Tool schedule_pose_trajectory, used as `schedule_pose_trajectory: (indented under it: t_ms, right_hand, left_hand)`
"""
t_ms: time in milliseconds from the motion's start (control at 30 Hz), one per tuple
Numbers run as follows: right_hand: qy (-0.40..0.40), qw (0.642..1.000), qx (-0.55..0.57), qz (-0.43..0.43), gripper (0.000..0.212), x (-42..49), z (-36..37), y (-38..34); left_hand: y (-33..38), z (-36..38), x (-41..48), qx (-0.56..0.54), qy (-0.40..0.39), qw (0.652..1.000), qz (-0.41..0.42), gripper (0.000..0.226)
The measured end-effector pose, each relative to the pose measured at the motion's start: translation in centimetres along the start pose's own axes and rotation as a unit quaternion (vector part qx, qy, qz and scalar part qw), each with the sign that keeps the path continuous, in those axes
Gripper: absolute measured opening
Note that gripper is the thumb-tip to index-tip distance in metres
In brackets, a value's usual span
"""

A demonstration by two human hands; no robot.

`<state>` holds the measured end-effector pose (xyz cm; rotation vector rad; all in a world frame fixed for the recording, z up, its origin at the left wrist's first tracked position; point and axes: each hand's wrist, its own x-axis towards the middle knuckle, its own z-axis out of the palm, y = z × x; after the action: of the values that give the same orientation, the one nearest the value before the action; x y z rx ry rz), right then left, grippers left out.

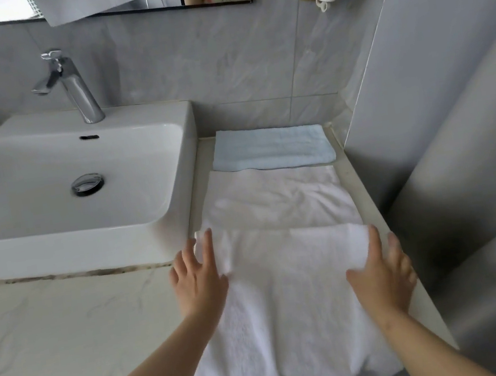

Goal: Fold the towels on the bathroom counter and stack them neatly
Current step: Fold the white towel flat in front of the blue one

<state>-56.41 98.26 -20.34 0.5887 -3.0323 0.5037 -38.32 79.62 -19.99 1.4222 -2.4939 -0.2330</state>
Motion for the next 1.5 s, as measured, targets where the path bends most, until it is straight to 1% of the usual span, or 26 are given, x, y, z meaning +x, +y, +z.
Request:
schedule_pose_trajectory:
  t_ms: [67,100,167,200,267,333,400,467,533,600,700,800,867,933,1000,1067,1133,1200,1233,1267,1300,1333,1367,1400,1433,1500]
  right_hand:
    - [0.066,0.992,-0.004,-0.104,0.062,-1.2,0.4,-0.2]
    - [0.082,0.981,0.013,-0.176,0.047,-1.9,0.9,-0.1]
    - [0.06,0.941,0.041,-0.33,0.022,-3.8,1.8,0.1]
    - [0.027,0.923,0.048,-0.381,0.019,-4.9,2.0,0.1]
    - [-0.03,0.9,0.033,-0.434,0.033,-6.4,2.7,0.6]
    - [-0.05,0.895,0.011,-0.443,0.052,-7.3,3.3,1.2]
    - [-0.055,0.889,0.001,-0.455,0.067,-7.5,3.4,1.7]
    - [-0.058,0.88,-0.014,-0.472,0.072,-7.5,3.3,1.8]
    - [-0.067,0.876,-0.026,-0.477,0.066,-7.3,3.1,1.9]
    - [-0.076,0.875,-0.039,-0.476,0.058,-7.1,2.8,1.9]
    - [-0.051,0.865,-0.018,-0.499,0.043,-7.3,2.9,2.2]
    - [-0.031,0.849,-0.004,-0.528,0.033,-7.6,3.2,2.5]
    - [-0.036,0.844,0.016,-0.535,0.026,-7.7,3.1,2.3]
    - [-0.069,0.849,0.041,-0.523,0.02,-7.6,2.6,1.9]
    - [-0.106,0.864,0.032,-0.491,0.02,-7.4,1.4,1.0]
    - [-0.174,0.883,0.048,-0.434,0.025,-6.8,-0.3,-0.2]
    - [-0.242,0.884,0.122,-0.381,0.026,-6.0,-1.4,-0.8]
    - [-0.245,0.893,0.191,-0.324,0.027,-5.1,-1.7,-1.5]
    - [-0.228,0.907,0.184,-0.303,0.027,-4.7,-1.9,-2.0]
    - [-0.164,0.925,0.155,-0.306,0.026,-4.2,-2.0,-2.4]
    - [-0.062,0.938,0.101,-0.326,0.025,-3.7,-1.8,-2.6]
    - [0.012,0.944,0.054,-0.326,0.025,-3.5,-1.7,-3.0]
    - [0.046,0.951,0.024,-0.306,0.026,-3.4,-2.0,-3.6]
    - [0.068,0.952,0.014,-0.297,0.028,-3.3,-2.0,-4.1]
    - [0.073,0.95,0.019,-0.303,0.028,-3.6,-1.9,-4.4]
    - [0.038,0.94,0.041,-0.335,0.014,-4.4,-1.2,-4.4]
  left_hand:
    - [-0.4,0.4,-0.8,-0.005,0.04,0.995,0.091,0.093]
    - [-0.4,0.6,-1.4,-0.028,0.032,0.99,0.137,0.084]
    - [0.0,0.2,-3.0,-0.091,-0.038,0.971,0.217,0.057]
    - [0.0,0.1,-3.7,-0.104,-0.074,0.957,0.26,0.043]
    - [-0.7,0.4,-5.0,-0.078,-0.136,0.931,0.329,0.023]
    - [-1.6,0.7,-6.0,-0.06,-0.173,0.918,0.352,0.032]
    - [-2.3,1.1,-6.1,-0.052,-0.157,0.918,0.36,0.041]
    - [-2.4,0.9,-6.1,-0.045,-0.168,0.917,0.36,0.045]
    - [-2.5,0.8,-6.3,-0.046,-0.198,0.915,0.35,0.046]
    - [-2.4,0.7,-6.4,-0.031,-0.188,0.915,0.355,0.045]
    - [-2.2,0.5,-7.0,-0.021,-0.181,0.917,0.356,0.05]
    - [-2.3,0.4,-7.6,0.022,-0.187,0.903,0.385,0.066]
    - [-2.5,0.1,-7.7,0.057,-0.213,0.895,0.388,0.064]
    - [-2.6,0.1,-7.7,0.052,-0.223,0.894,0.386,0.053]
    - [-2.1,-0.4,-7.6,-0.023,-0.248,0.897,0.365,0.036]
    - [-1.7,-0.9,-6.8,-0.076,-0.285,0.896,0.332,0.028]
    - [-1.1,-1.7,-5.7,-0.101,-0.318,0.902,0.275,0.028]
    - [-0.3,-2.8,-4.2,-0.135,-0.343,0.905,0.211,0.022]
    - [0.2,-3.4,-3.4,-0.146,-0.34,0.91,0.185,0.019]
    - [0.7,-3.9,-2.8,-0.153,-0.319,0.921,0.163,0.017]
    - [1.2,-3.8,-2.3,-0.133,-0.262,0.942,0.165,0.016]
    - [1.8,-3.8,-1.9,-0.102,-0.168,0.963,0.184,0.015]
    - [2.2,-3.4,-1.7,-0.078,-0.086,0.973,0.2,0.011]
    - [2.4,-3.1,-1.8,-0.08,-0.032,0.976,0.2,0.008]
    - [2.6,-2.8,-1.9,-0.091,-0.018,0.979,0.18,0.006]
    - [2.7,-1.9,-2.2,-0.097,-0.073,0.984,0.129,0.013]
